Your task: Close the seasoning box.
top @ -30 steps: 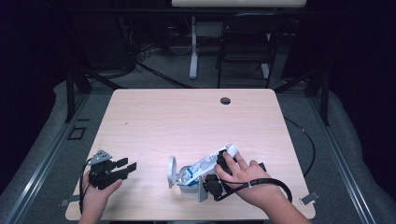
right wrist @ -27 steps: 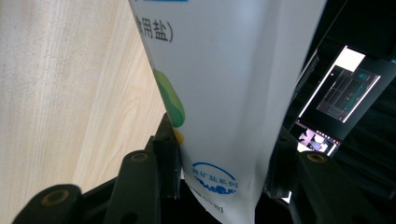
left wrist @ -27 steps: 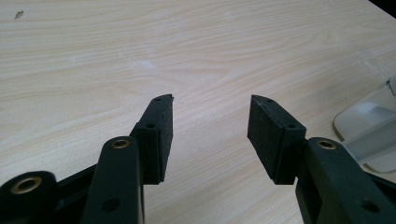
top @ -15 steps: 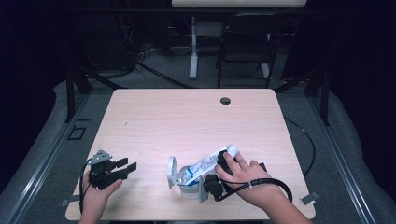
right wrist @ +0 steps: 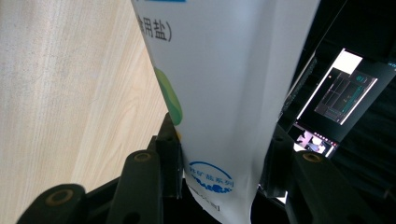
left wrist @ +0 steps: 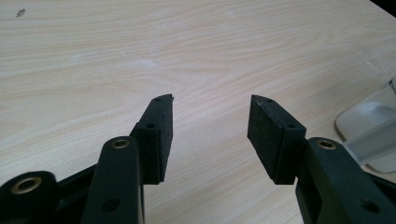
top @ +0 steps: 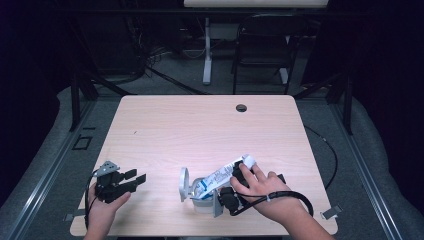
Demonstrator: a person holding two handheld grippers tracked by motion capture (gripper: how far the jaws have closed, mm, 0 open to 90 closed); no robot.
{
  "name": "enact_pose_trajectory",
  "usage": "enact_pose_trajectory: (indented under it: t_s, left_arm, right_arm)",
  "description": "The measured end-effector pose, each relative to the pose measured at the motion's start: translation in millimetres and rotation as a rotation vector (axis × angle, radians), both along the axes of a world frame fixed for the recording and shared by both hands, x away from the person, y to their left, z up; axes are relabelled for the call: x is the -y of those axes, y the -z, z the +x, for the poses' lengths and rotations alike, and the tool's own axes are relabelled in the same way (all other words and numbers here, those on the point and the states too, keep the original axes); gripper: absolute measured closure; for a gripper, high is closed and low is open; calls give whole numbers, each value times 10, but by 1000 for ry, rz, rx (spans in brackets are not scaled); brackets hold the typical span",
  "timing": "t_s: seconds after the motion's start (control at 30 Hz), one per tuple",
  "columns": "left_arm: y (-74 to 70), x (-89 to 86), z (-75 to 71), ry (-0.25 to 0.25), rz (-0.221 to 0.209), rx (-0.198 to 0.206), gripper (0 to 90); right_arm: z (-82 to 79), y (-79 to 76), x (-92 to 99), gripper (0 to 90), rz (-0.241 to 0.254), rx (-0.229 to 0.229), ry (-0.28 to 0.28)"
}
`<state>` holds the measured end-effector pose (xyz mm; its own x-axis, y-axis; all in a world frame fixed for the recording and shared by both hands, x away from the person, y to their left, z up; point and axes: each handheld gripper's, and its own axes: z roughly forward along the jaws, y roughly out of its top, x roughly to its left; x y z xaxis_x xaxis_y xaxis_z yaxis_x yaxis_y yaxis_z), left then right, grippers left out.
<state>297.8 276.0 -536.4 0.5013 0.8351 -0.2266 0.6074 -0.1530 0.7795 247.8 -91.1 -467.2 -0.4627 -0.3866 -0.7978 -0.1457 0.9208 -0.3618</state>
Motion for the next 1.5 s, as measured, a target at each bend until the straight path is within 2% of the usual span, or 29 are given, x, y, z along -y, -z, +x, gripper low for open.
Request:
enact_pose_trajectory:
  t_s: [0.87,1.5]
  left_arm:
    - [-3,3,1,-3,4,5,510]
    - [-1,-1,3,-4,4,6,511]
  right_arm:
    - [-19,-20,-2,616,-8,11,-10]
    - [-30,0,-9,708,-29,0,-14]
